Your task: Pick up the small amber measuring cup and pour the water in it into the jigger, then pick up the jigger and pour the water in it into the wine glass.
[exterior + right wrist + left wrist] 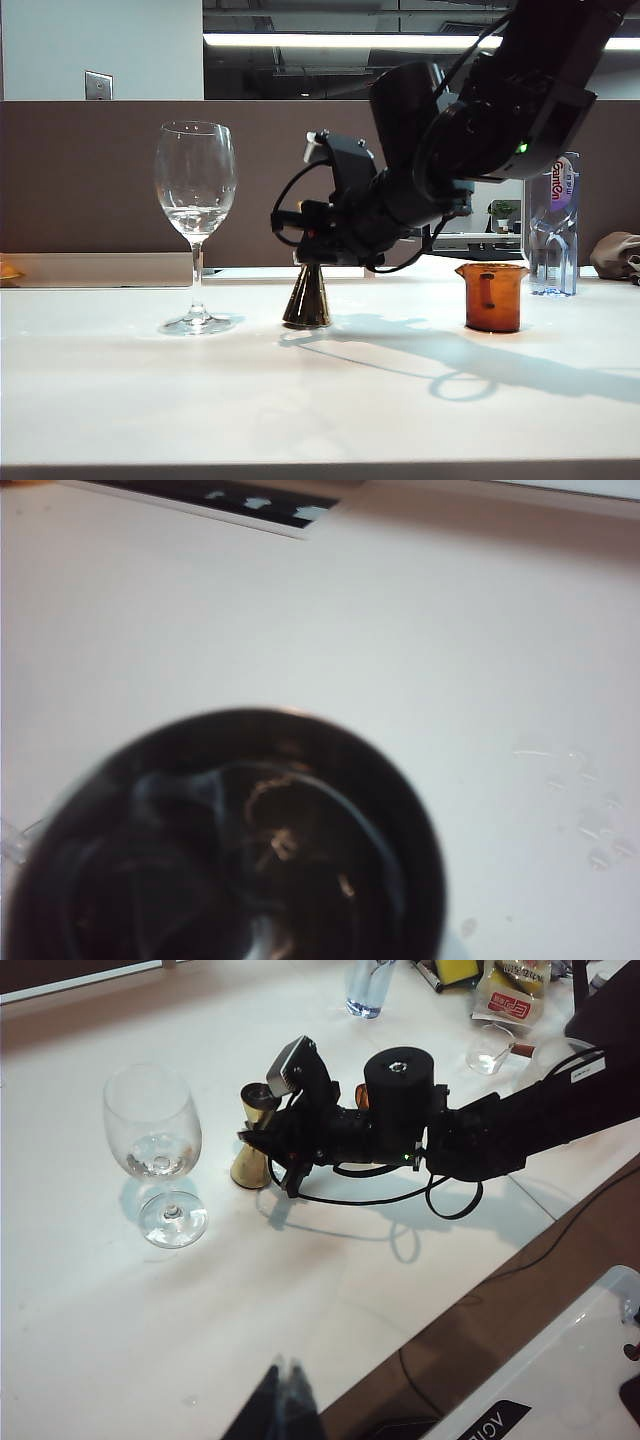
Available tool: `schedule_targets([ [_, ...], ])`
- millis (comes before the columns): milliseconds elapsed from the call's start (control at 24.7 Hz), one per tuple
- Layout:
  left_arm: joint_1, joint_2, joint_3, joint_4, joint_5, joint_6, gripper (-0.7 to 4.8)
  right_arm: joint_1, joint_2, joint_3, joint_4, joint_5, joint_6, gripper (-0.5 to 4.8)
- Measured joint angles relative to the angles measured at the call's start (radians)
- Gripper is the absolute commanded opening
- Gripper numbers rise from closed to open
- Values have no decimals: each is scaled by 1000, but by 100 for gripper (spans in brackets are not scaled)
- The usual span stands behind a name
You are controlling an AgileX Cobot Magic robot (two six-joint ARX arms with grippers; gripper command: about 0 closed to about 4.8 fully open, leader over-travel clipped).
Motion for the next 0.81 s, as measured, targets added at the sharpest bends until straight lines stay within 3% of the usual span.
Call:
schedule_targets([
  [202,0,0,0,0,0,0,-2,2,2,-2,0,-1,0,91],
  [324,0,0,0,0,0,0,-2,2,2,-2,0,0,-1,40],
  [566,0,0,0,0,0,0,-2,1,1,-1,3,2,-5,39],
  [688,0,0,0,0,0,0,-2,3,0,0,-6,10,-20,-1],
  [809,0,0,0,0,0,0,-2,5,-5,9,-34,20,-25,-1],
])
